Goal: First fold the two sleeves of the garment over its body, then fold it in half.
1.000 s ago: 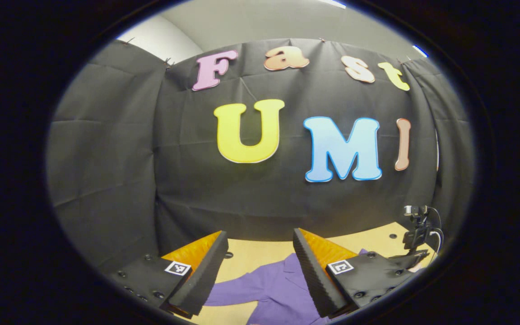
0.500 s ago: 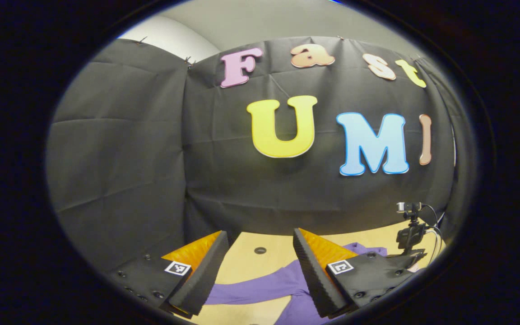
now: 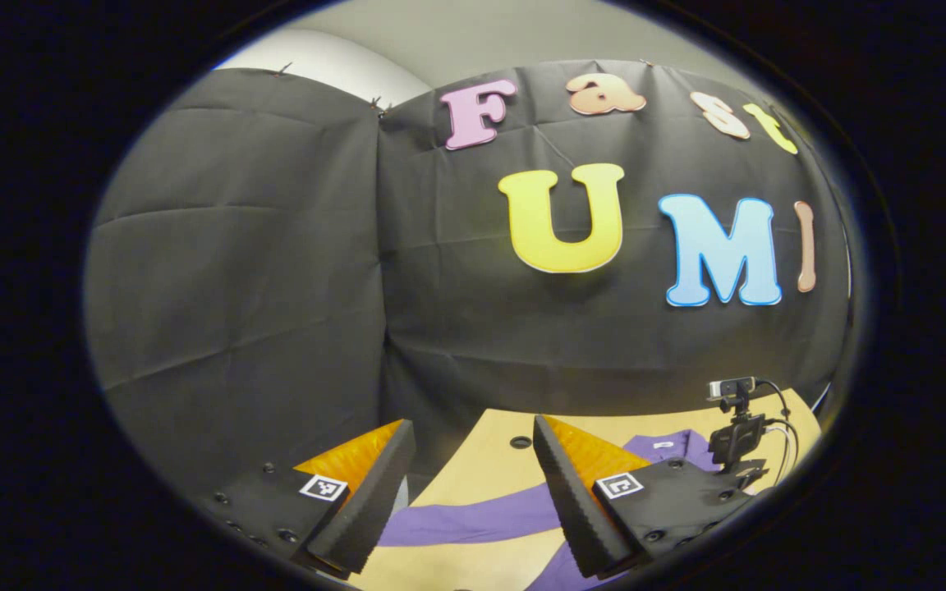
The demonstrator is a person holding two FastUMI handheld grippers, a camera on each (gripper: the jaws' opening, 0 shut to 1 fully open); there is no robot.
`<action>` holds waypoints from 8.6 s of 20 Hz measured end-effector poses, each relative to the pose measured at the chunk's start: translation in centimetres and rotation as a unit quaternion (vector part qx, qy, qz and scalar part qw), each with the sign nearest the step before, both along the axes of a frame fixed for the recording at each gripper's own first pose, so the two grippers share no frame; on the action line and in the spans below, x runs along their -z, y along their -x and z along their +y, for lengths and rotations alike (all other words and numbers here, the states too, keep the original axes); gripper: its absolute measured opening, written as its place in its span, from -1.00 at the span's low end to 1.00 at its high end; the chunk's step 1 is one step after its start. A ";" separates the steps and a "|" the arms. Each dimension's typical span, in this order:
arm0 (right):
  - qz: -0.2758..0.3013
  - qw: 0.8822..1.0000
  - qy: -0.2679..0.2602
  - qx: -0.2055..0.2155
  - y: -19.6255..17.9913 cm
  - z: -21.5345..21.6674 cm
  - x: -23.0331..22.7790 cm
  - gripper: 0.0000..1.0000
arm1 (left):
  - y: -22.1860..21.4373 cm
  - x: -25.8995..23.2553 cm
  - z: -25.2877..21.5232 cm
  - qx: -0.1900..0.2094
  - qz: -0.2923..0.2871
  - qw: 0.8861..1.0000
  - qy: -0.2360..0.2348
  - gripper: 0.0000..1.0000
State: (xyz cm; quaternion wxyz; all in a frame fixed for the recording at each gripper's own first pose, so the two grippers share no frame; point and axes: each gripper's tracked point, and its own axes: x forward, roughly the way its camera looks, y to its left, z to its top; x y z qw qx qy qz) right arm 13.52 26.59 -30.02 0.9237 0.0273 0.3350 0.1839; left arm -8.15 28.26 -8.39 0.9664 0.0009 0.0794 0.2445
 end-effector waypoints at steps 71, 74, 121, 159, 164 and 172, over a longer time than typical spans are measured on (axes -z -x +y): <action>0.232 0.957 0.114 0.132 26.1 -26.6 12.1 -0.07 | -0.4 42.6 15.9 -0.125 0.275 0.943 0.138 -0.63; 0.234 0.957 0.117 0.125 26.4 -26.6 12.5 -0.06 | -0.1 42.2 16.1 -0.130 0.288 0.941 0.122 -0.81; 0.221 0.961 0.098 0.132 26.1 -26.8 12.3 -0.06 | -24.3 25.0 -36.3 0.339 0.170 0.925 0.024 -0.89; 0.260 0.952 0.117 0.110 26.1 -25.2 12.6 0.66 | 9.5 35.9 -20.9 0.253 0.390 0.881 0.091 0.94; 0.268 0.950 0.119 0.111 26.1 -25.1 12.6 0.67 | 14.1 38.1 -20.0 0.225 0.428 0.869 0.105 0.91; 0.269 0.949 0.119 0.113 26.2 -25.1 12.6 0.68 | 15.6 40.0 -19.2 0.198 0.455 0.860 0.120 0.94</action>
